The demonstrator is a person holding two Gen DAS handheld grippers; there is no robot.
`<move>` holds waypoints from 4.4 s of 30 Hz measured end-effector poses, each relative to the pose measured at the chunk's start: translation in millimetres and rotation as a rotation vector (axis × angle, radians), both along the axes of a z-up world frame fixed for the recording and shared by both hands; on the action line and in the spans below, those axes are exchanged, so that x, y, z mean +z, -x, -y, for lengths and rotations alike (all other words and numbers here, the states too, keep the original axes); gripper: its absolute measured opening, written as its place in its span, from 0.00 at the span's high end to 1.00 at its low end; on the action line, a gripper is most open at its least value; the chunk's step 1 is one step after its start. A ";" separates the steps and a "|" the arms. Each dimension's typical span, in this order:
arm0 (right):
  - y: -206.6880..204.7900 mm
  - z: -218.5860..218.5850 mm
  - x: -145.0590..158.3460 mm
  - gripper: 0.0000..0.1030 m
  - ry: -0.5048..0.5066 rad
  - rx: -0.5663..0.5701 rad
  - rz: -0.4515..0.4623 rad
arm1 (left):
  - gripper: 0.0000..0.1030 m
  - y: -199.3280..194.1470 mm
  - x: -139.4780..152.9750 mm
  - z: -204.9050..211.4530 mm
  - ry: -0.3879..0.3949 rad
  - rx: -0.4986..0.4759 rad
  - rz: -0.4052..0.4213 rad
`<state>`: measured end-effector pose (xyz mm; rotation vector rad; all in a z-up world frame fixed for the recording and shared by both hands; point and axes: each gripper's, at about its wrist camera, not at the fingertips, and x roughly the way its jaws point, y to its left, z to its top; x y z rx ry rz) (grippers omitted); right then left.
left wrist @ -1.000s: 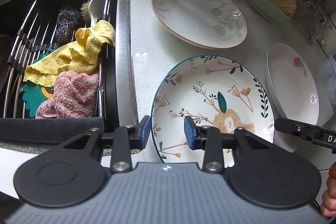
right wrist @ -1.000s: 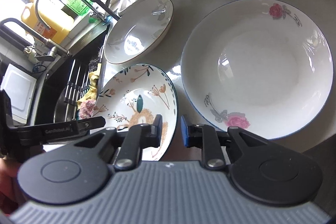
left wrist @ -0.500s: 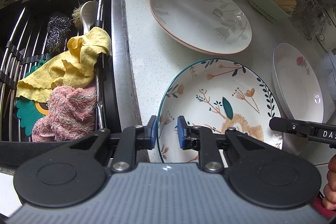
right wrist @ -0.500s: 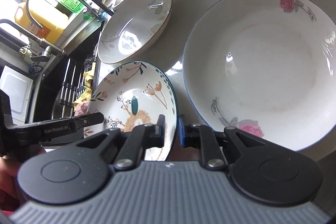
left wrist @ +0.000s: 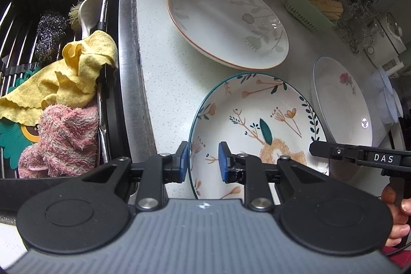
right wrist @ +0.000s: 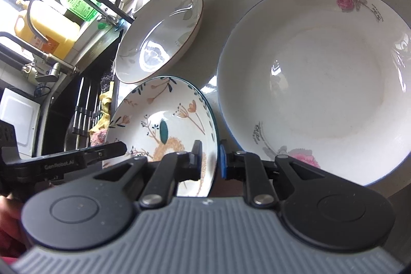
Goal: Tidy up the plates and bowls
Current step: 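Lift the floral plate with both tools toward the pink-rose bowl, then lower the floral plate into the pink-rose bowl with both tools, then open both tools and lift them off the stacked plate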
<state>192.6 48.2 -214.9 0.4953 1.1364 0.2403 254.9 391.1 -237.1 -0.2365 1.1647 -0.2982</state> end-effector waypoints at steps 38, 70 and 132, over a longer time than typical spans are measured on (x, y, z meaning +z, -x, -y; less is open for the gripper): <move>-16.8 150.1 59.1 0.83 -0.084 -0.051 0.090 | 0.74 -22.0 63.6 113.6 0.252 0.006 -0.034; -35.9 204.8 -2.0 0.83 -0.132 -0.046 0.061 | 0.72 -90.0 25.2 203.3 0.048 -0.067 -0.137; -39.5 184.4 52.3 0.82 0.148 -0.098 0.238 | 0.70 -82.7 85.1 226.3 -0.086 0.057 -0.037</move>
